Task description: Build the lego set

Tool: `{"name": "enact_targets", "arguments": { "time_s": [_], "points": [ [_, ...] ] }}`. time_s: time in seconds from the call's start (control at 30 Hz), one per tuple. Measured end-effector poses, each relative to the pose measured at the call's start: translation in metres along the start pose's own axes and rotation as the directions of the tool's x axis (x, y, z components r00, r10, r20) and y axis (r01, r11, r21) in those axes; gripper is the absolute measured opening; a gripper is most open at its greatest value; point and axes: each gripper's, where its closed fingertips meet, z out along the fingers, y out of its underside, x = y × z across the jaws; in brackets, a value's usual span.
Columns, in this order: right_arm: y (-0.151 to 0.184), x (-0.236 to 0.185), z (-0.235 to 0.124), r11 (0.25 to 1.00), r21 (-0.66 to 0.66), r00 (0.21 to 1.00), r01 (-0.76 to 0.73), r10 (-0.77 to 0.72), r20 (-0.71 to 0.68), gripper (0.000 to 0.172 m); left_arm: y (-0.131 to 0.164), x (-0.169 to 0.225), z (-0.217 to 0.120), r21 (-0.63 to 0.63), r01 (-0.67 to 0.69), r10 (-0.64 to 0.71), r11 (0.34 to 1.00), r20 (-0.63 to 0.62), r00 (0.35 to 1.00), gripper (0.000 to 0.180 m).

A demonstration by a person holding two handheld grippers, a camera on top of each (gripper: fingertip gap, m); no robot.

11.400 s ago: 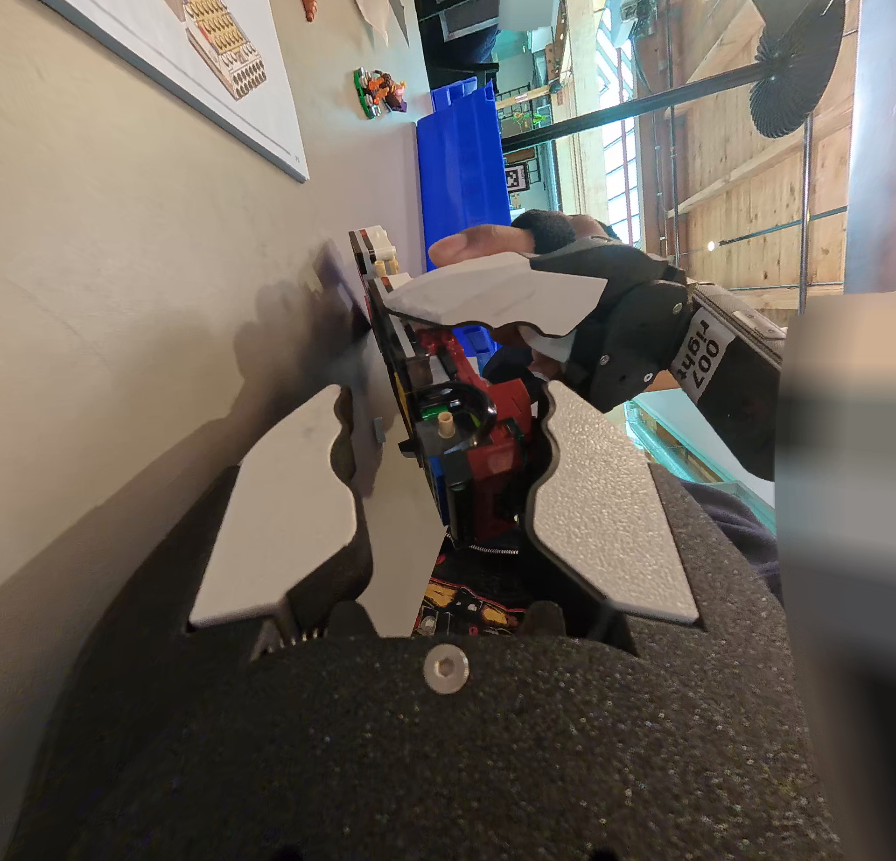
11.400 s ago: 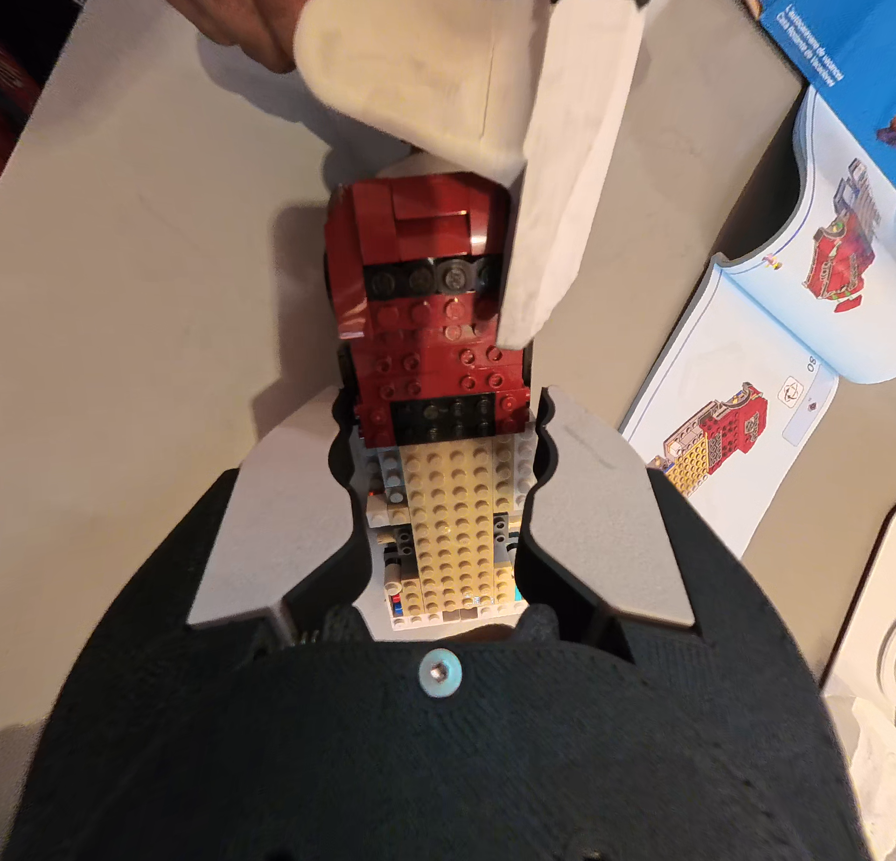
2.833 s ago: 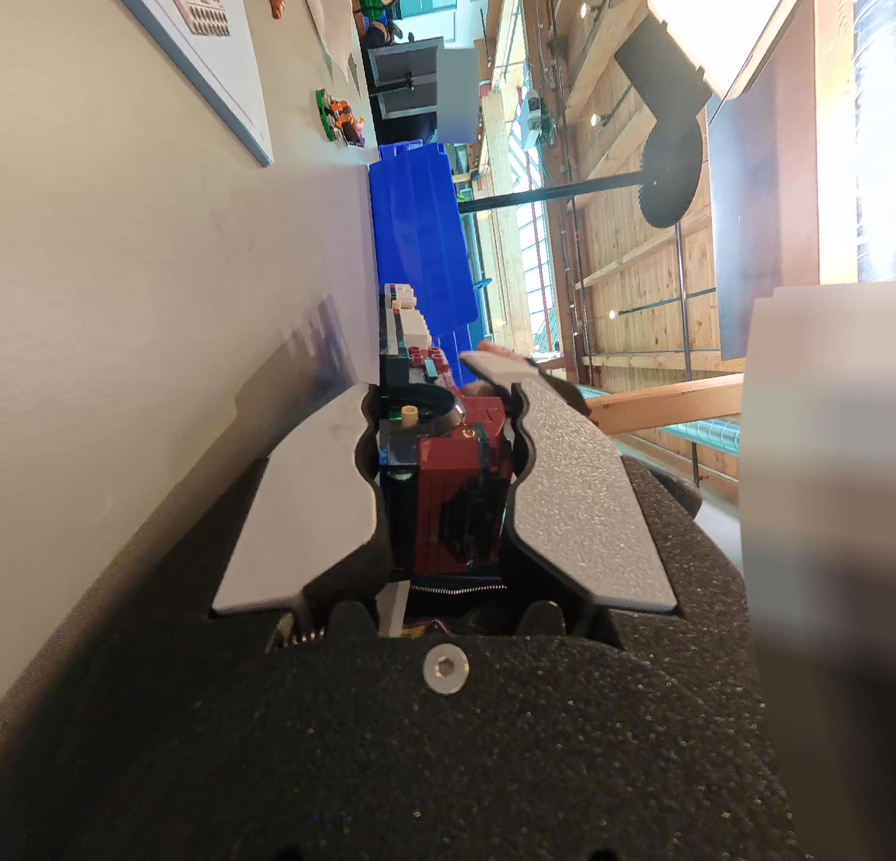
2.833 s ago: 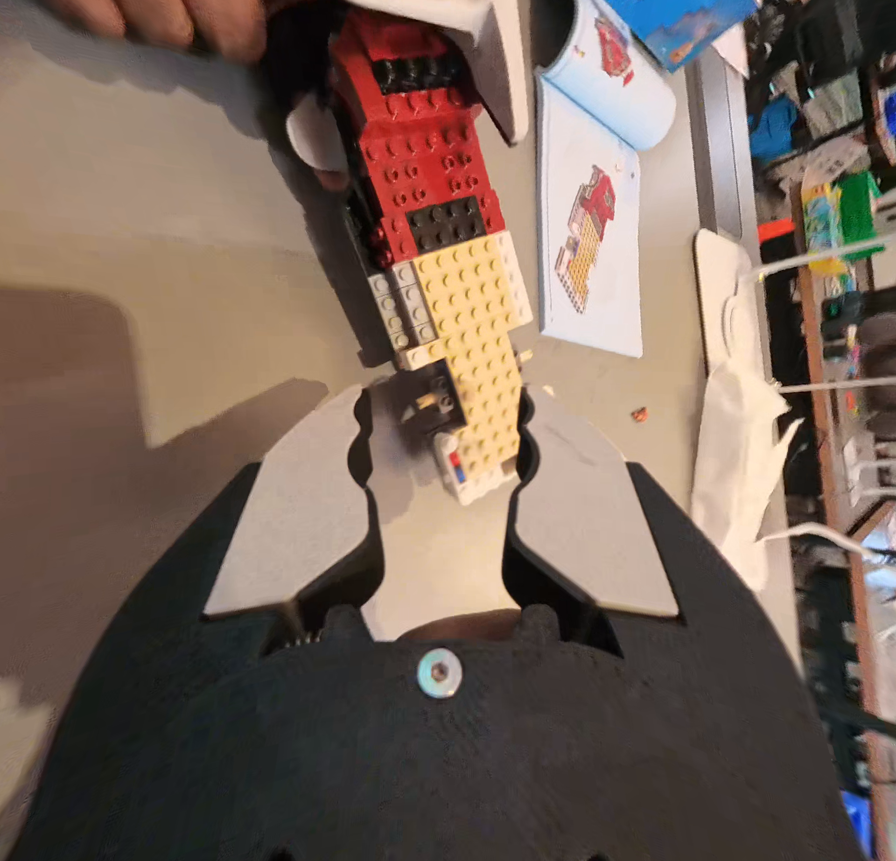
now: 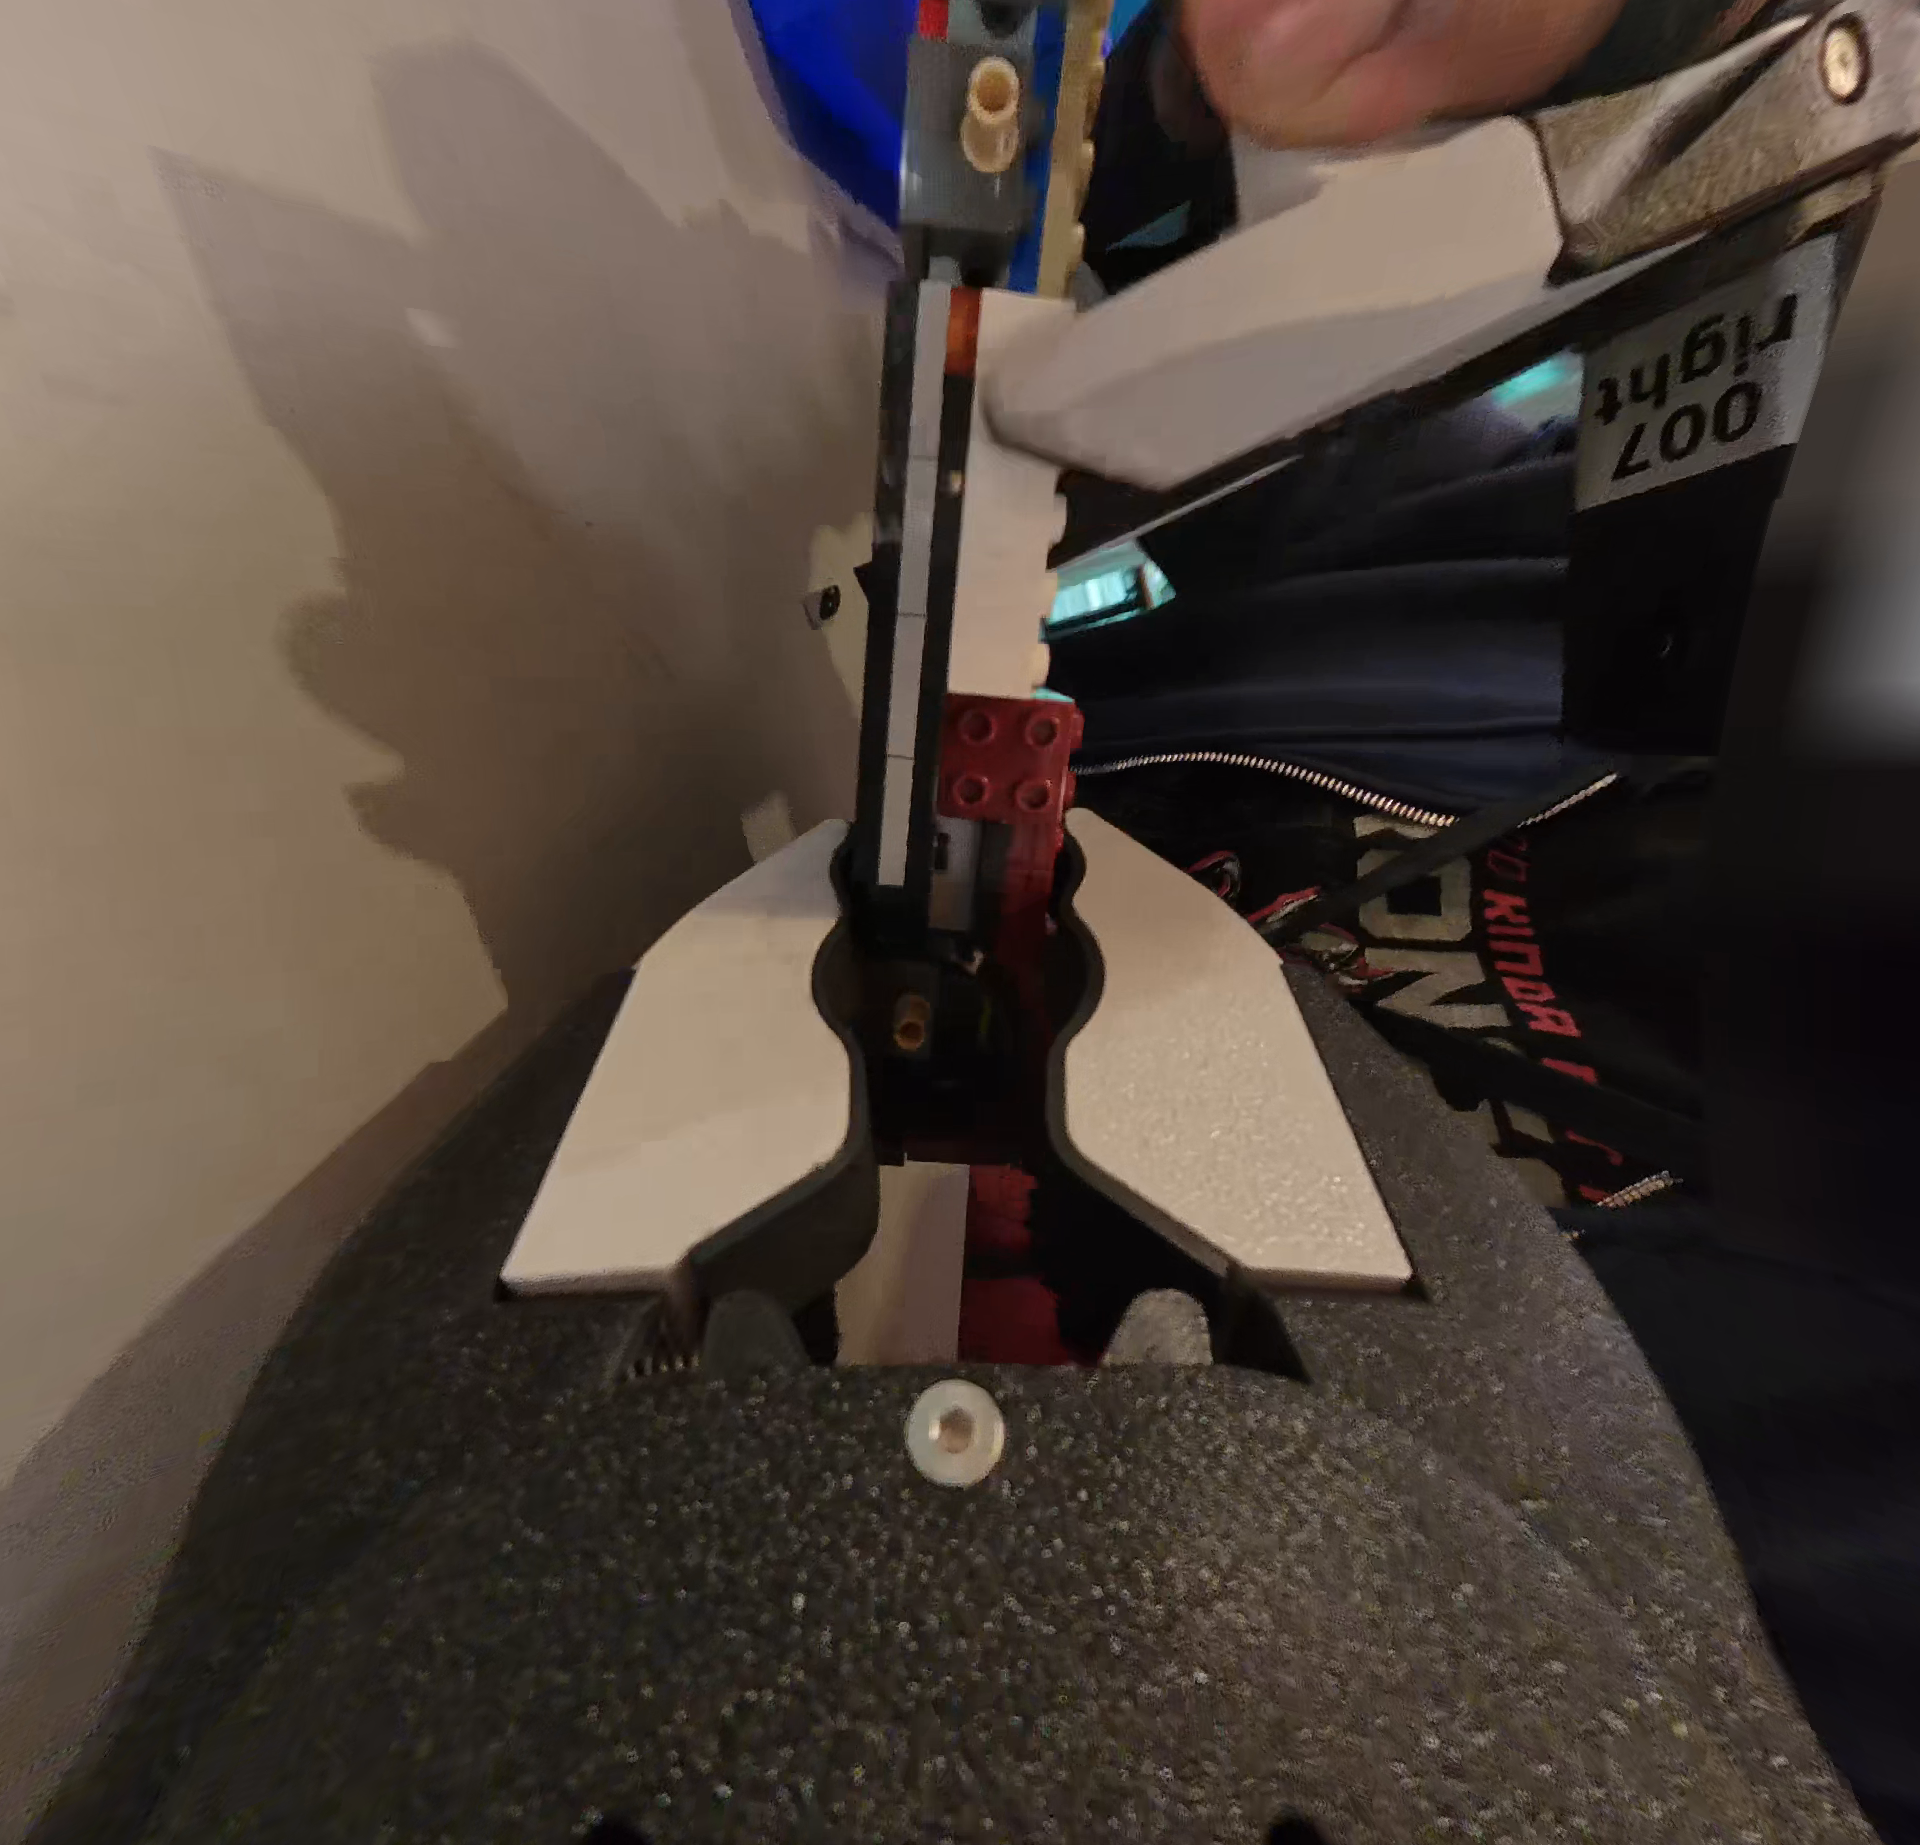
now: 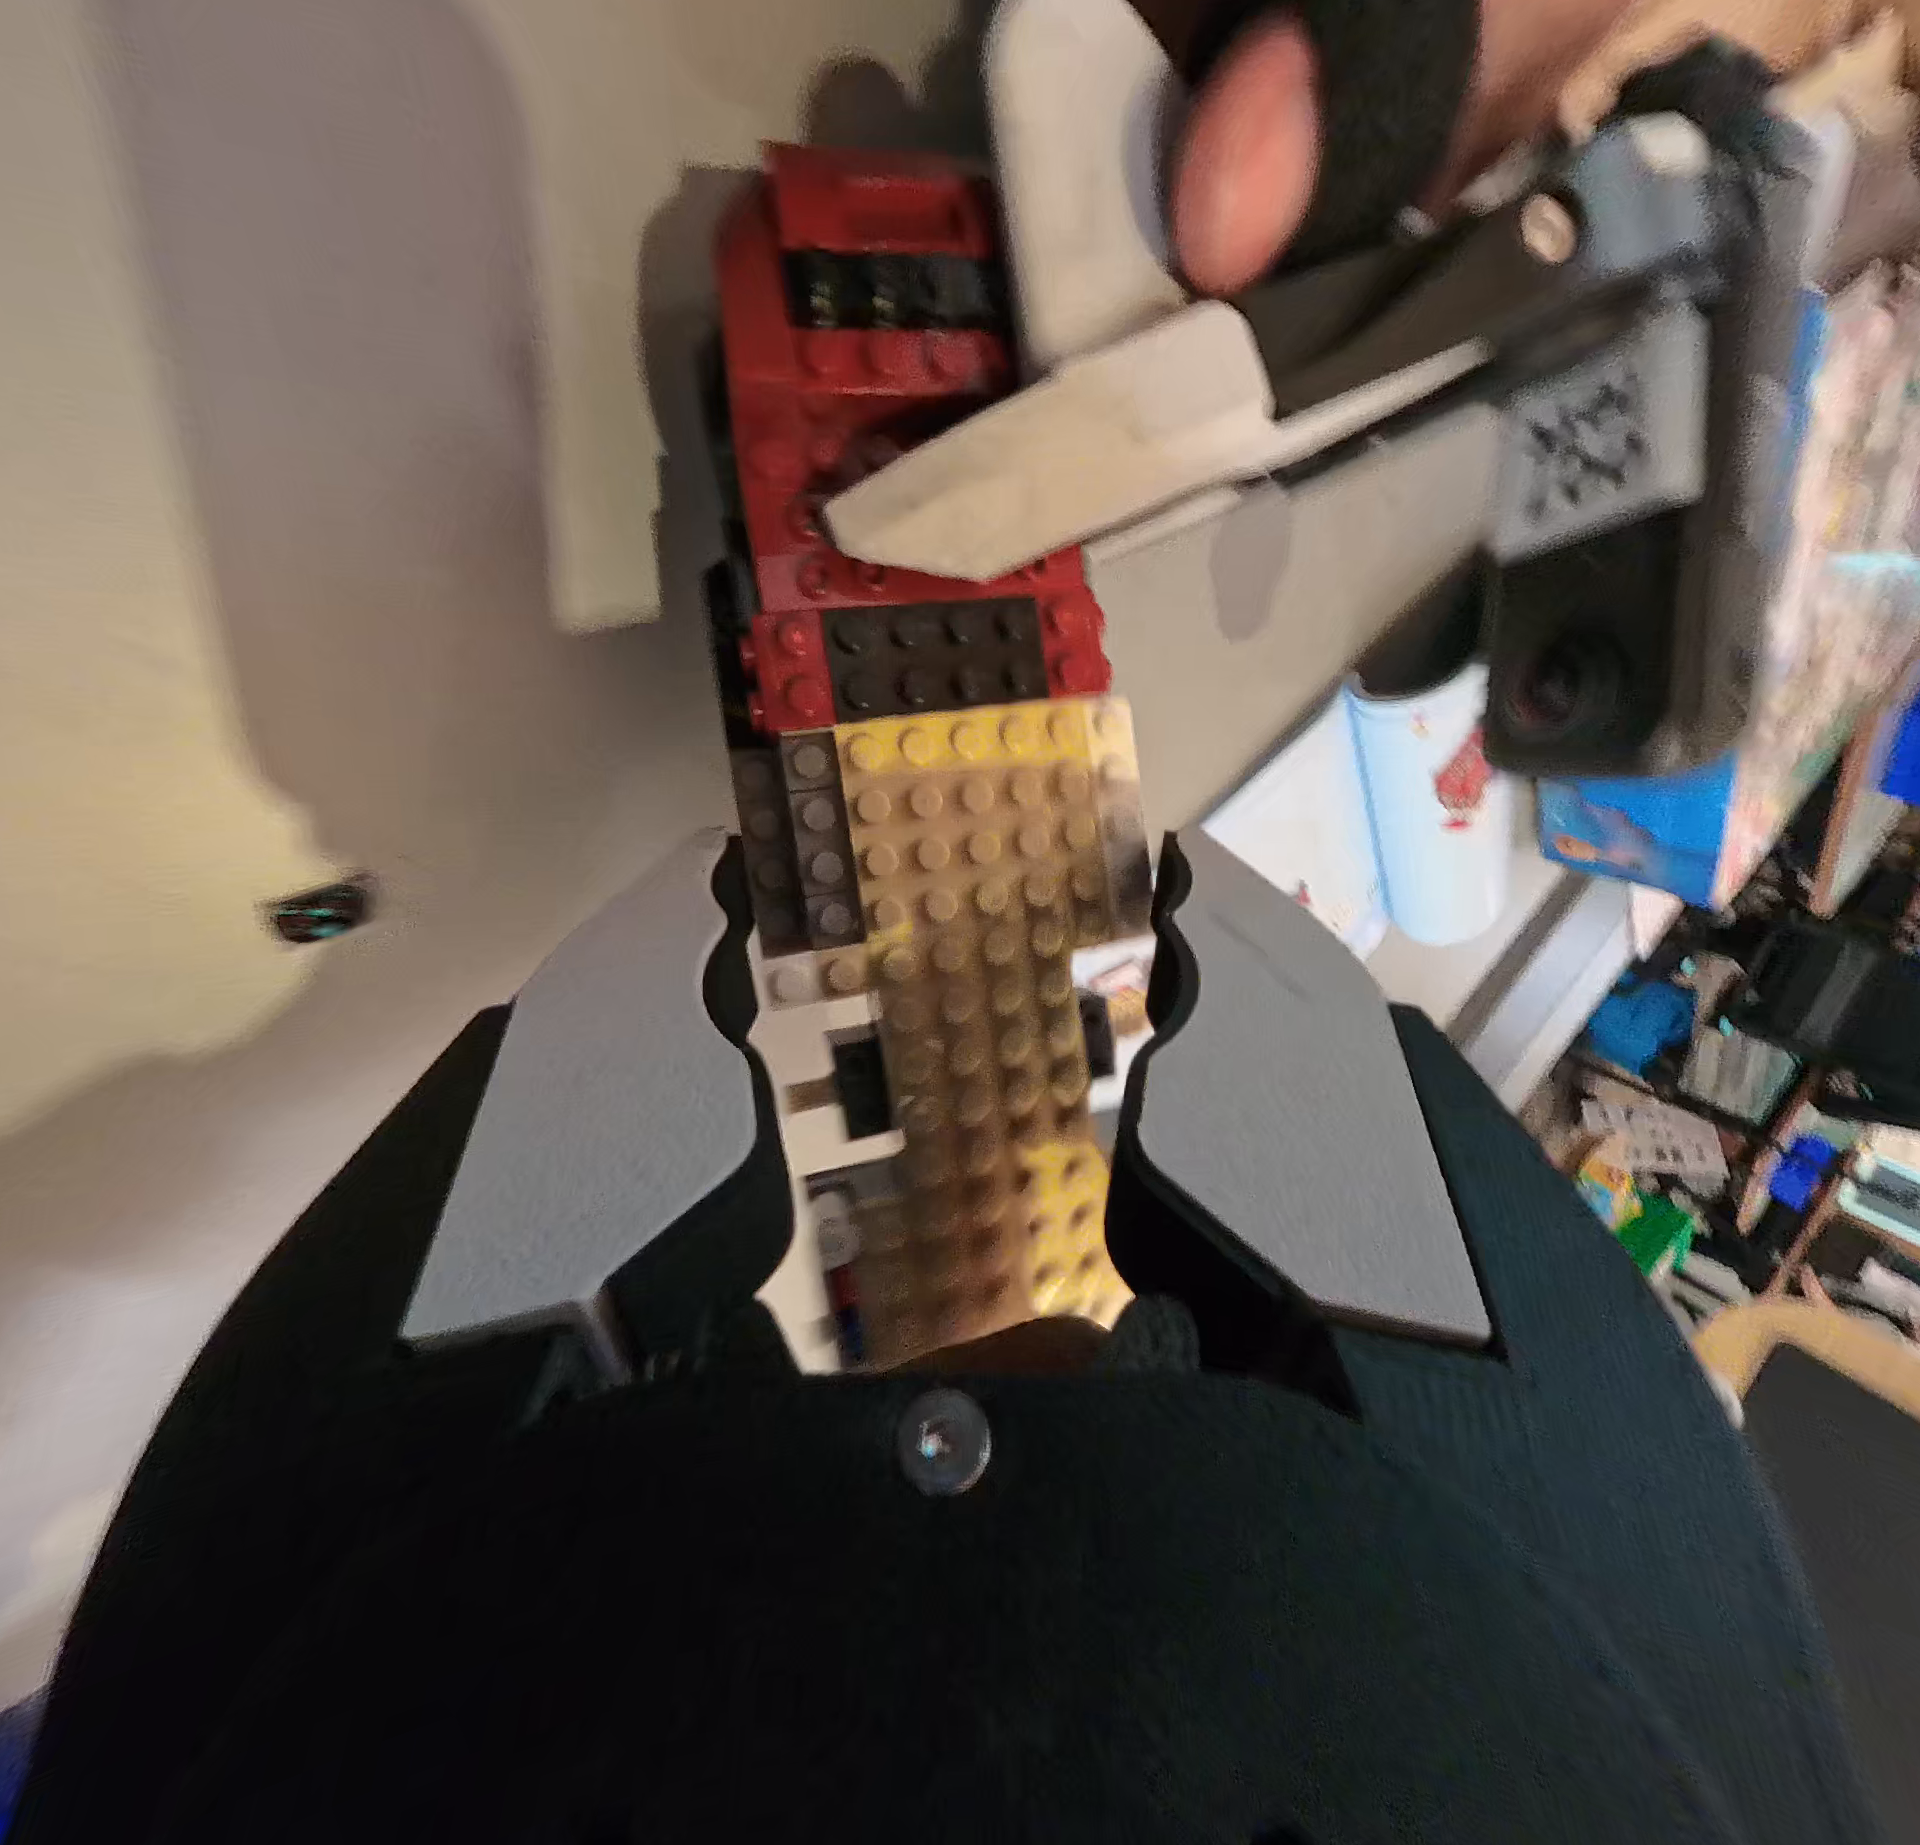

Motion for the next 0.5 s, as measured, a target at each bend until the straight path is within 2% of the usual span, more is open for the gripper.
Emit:
{"name": "enact_targets", "arguments": {
  "time_s": [0.1, 0.17, 0.27, 0.4, 0.5],
  "points": [
    [0.005, 0.01, -0.007, 0.999, 0.029, 0.997, -0.033, 0.035, -0.062, 0.072, -0.008, 0.0, -0.004, 0.103, 0.082, -0.075, 0.991, -0.073, 0.995, 0.033],
    [0.007, 0.02, -0.019, 0.995, 0.065, 0.989, -0.073, 0.081, -0.127, 0.07, -0.013, -0.004, -0.007, 0.162, 0.12, -0.109, 0.979, -0.073, 0.991, 0.033],
    [0.017, 0.02, -0.043, 0.97, 0.132, 0.961, -0.203, 0.224, -0.166, 0.065, -0.021, -0.004, -0.012, 0.244, 0.121, -0.108, 0.962, -0.067, 0.992, 0.033],
    [0.02, -0.033, -0.056, 0.863, 0.244, 0.89, -0.442, 0.456, -0.003, 0.053, -0.024, -0.006, -0.012, 0.299, 0.136, -0.122, 0.945, -0.066, 0.99, 0.033],
    [0.024, -0.084, -0.04, 0.814, 0.193, 0.837, -0.548, 0.537, 0.108, 0.045, -0.025, -0.001, -0.009, 0.307, 0.135, -0.113, 0.942, -0.087, 0.99, 0.033]
  ]
}}
